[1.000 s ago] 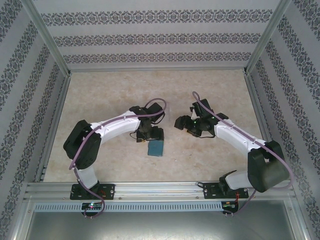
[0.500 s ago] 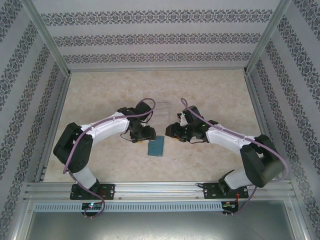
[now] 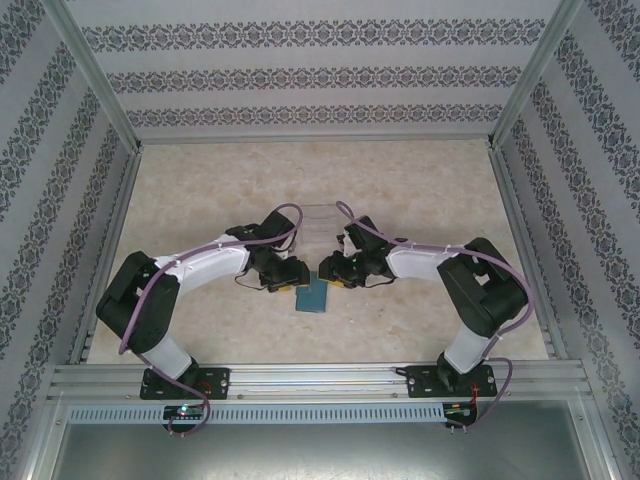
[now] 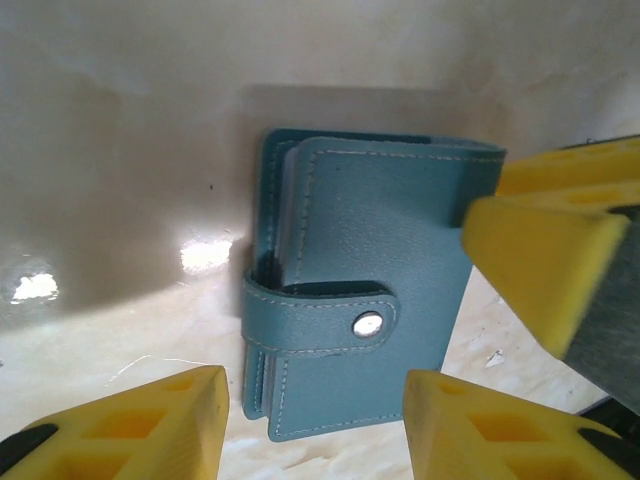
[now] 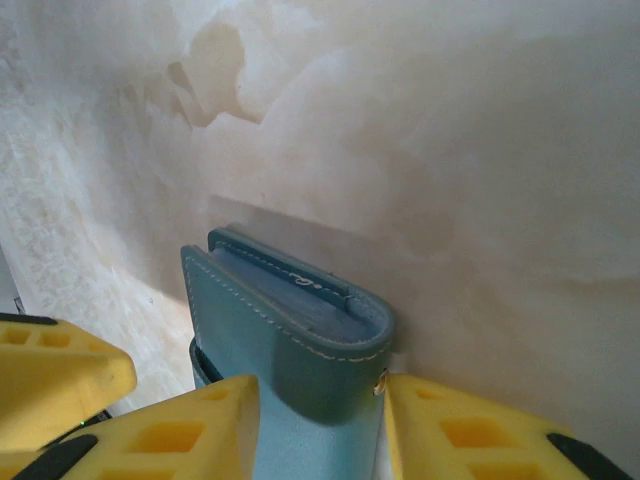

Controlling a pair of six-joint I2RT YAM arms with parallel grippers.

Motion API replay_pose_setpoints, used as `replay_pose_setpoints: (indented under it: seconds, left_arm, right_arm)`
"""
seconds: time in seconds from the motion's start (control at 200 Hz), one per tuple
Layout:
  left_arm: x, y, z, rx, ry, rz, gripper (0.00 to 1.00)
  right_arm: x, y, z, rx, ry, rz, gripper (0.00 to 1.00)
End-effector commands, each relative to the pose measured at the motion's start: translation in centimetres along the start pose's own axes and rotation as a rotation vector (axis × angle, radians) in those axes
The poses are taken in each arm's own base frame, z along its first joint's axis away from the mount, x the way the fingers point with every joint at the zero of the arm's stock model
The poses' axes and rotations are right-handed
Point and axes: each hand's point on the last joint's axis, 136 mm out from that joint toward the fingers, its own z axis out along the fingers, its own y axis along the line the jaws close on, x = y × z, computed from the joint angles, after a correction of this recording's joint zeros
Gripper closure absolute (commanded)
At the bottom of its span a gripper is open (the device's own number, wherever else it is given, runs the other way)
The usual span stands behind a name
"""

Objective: Take the credit cards out of the card holder

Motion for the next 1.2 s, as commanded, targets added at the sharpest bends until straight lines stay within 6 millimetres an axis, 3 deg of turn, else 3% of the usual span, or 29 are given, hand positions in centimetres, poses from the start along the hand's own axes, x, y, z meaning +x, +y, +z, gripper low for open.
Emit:
replay_pose_setpoints:
  seconds: [0.0, 0.5, 0.964, 1.194]
  left_arm:
    - [-0.5, -1.2, -0.3, 0.076, -0.022, -0.010, 0.52]
    - [-0.1, -1.7, 1.0, 0.035, 0.010, 0.033, 0.57]
    - [0.3, -0.2, 2.2, -0.248, 0.045, 0.134, 0.60]
    - [1.5, 0.0, 3.2, -0.271, 0.086, 0.154, 0.63]
  right_arm:
    - [-0.3, 0.9, 0.8, -0.037, 0.009, -0.014, 0.63]
    - [0.4, -0.4, 1.4, -0.004, 0.015, 0.000, 0.77]
    - [0.8, -0.3, 1.4, 0.005, 0.001, -0.003, 0.80]
    - [0.9, -0.6, 1.4, 0.012, -0.005, 0.004, 0.80]
